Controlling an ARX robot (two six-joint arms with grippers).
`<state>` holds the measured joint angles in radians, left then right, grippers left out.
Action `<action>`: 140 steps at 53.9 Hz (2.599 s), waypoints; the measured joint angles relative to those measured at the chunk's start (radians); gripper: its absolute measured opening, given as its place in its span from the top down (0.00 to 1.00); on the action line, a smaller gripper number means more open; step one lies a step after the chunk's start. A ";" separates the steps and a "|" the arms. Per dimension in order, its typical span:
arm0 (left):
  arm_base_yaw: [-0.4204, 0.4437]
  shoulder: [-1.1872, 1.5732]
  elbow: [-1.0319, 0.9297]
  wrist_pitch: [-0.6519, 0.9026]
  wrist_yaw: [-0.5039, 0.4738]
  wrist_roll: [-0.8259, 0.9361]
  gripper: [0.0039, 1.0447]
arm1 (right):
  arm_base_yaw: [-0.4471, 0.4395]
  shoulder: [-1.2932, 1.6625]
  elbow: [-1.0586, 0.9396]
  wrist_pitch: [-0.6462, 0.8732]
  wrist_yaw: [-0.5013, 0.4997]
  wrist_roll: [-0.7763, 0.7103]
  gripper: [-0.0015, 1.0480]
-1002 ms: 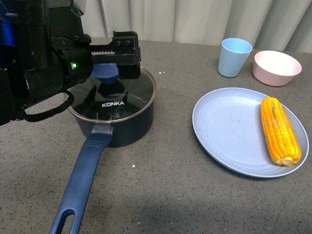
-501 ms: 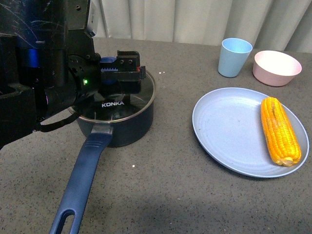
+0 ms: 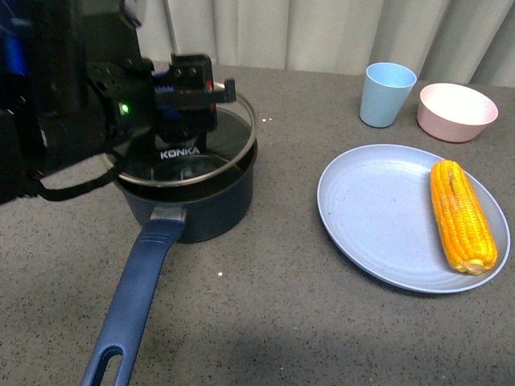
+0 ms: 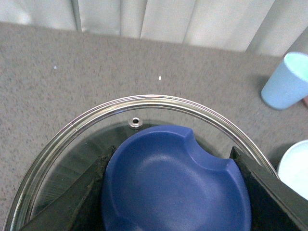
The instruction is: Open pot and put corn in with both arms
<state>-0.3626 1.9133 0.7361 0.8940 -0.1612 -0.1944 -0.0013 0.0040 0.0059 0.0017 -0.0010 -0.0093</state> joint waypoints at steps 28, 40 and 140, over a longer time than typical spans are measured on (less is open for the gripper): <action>0.398 0.003 -0.123 0.181 0.147 0.040 0.41 | 0.000 0.000 0.000 0.000 0.000 0.000 0.09; 0.454 0.129 -0.100 0.234 0.169 0.053 0.41 | 0.000 0.000 0.000 0.000 0.000 0.000 0.09; 0.463 -0.010 -0.154 0.111 0.097 0.043 0.06 | 0.000 0.000 0.000 0.000 0.000 0.000 0.09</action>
<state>0.1001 1.9030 0.5816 1.0054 -0.0647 -0.1513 -0.0013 0.0040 0.0059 0.0017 -0.0010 -0.0093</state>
